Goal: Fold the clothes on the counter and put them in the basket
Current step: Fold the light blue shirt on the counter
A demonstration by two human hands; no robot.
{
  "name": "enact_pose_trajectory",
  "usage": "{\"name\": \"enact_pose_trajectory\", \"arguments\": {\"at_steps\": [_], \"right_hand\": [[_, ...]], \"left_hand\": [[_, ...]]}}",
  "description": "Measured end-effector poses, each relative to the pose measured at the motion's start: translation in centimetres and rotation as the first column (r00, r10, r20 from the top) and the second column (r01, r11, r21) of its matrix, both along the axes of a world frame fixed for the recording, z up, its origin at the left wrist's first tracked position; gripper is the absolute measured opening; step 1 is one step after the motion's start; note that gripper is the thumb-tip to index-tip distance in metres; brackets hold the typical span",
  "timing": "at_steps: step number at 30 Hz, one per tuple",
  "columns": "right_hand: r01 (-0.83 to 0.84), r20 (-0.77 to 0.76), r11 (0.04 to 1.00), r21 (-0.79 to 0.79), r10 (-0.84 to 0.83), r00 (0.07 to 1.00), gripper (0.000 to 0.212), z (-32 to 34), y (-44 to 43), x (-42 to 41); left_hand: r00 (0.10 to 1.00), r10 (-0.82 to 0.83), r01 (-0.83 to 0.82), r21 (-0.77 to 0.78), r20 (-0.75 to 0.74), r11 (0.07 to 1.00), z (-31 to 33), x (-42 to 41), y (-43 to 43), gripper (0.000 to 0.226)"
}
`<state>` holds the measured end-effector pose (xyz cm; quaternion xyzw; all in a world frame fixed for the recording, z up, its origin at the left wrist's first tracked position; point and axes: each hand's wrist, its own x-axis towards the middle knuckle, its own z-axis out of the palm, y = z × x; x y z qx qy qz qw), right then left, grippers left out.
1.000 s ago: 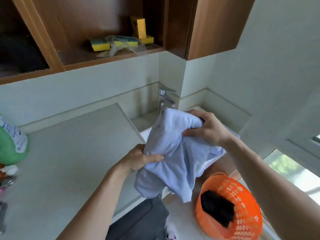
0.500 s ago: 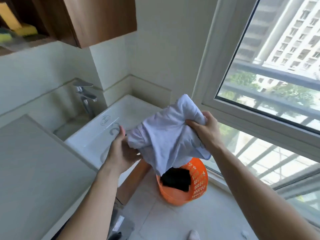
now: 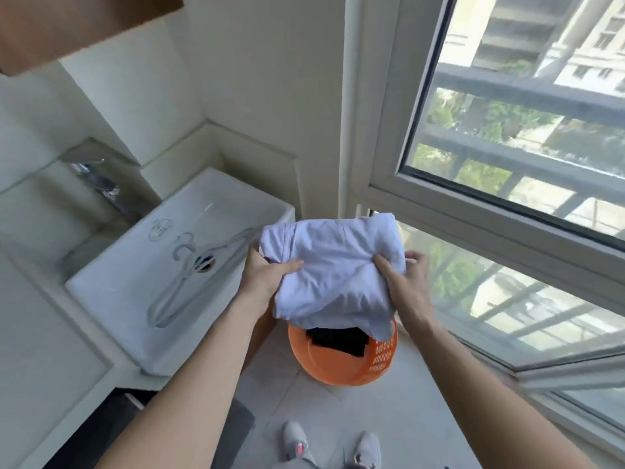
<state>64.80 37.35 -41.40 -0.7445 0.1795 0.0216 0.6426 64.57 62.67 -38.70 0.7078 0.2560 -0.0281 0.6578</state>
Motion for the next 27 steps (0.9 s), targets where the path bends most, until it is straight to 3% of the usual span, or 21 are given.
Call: {"name": "enact_pose_trajectory", "arguments": {"at_steps": [2, 5, 10, 14, 19, 23, 27], "right_hand": [[0.012, -0.064, 1.000, 0.008, -0.011, 0.998, 0.057, -2.0, -0.3, 0.6], [-0.007, -0.139, 1.000, -0.018, 0.004, 0.990, 0.049, -4.8, -0.8, 1.3], [-0.094, -0.215, 0.972, -0.215, 0.046, 0.975, 0.031, -14.6, -1.6, 2.6], [-0.127, -0.188, 0.943, -0.307, 0.071, 0.980, 0.029, -27.5, -2.0, 4.7], [-0.247, -0.249, 0.894, -0.374, 0.160, 0.955, 0.054, -46.6, -3.1, 7.8], [-0.285, -0.332, 0.898, -0.336, 0.170, 0.928, 0.045, -60.5, -2.7, 10.1], [-0.350, -0.364, 0.864, -0.361, 0.215, 0.906, 0.043, -72.6, -1.5, 12.4]], "left_hand": [[0.999, -0.026, 0.028, 0.058, -0.032, 0.998, -1.8, 2.3, -0.1, 0.079], [0.991, -0.109, 0.115, 0.071, -0.080, 0.991, -5.2, 4.1, -0.7, 0.058], [0.961, -0.186, 0.193, 0.010, -0.207, 0.981, -17.0, 6.0, -1.5, 0.061], [0.950, -0.182, 0.197, 0.036, -0.252, 0.980, -30.2, 8.4, -2.9, 0.064], [0.936, -0.188, 0.225, 0.095, -0.299, 0.970, -50.5, 11.7, -2.8, 0.078], [0.931, -0.141, 0.197, 0.137, -0.337, 0.971, -65.6, 14.3, -3.2, 0.090], [0.915, -0.059, 0.175, 0.262, -0.399, 0.949, -75.7, 14.9, -3.4, 0.091]]}}
